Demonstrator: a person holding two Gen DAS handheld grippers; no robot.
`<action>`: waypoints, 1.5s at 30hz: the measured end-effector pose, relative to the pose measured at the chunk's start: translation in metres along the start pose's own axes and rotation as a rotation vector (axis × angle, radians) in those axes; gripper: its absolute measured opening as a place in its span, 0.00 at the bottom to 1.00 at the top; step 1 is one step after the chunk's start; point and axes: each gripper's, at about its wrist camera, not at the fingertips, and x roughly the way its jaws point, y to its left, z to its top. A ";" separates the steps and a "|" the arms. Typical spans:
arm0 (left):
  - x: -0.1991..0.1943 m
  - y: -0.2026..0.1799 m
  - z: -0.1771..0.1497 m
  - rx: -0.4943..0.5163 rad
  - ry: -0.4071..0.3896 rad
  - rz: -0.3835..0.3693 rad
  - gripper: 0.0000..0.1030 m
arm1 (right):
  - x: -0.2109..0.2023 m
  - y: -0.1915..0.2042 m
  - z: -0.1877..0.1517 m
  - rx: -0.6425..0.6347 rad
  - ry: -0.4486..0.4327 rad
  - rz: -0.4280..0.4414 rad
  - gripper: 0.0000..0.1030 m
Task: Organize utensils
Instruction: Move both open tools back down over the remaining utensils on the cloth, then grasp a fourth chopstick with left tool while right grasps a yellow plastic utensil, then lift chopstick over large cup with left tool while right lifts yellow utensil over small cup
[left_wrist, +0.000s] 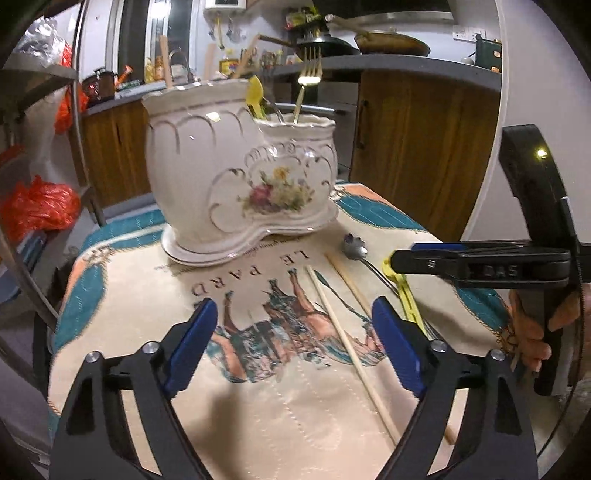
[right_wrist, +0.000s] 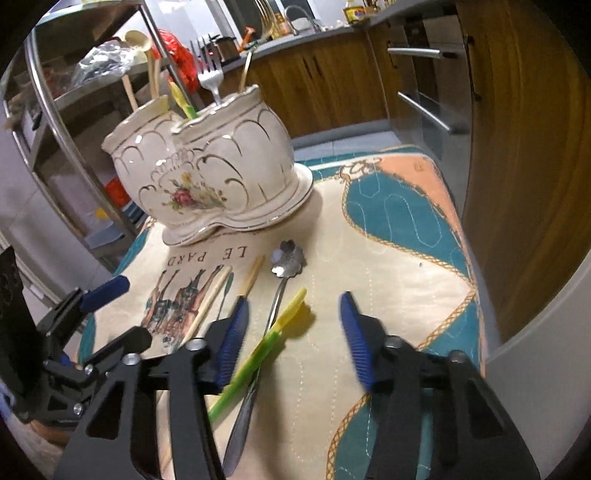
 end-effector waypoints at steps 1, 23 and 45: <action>0.000 -0.001 0.000 -0.003 0.009 -0.012 0.75 | 0.002 -0.001 0.001 0.006 0.006 -0.001 0.34; 0.030 -0.023 -0.005 0.063 0.168 -0.017 0.04 | -0.022 0.012 0.006 -0.027 -0.117 0.040 0.07; -0.029 0.004 0.003 0.046 -0.032 -0.038 0.04 | -0.059 0.027 0.006 -0.132 -0.295 0.012 0.07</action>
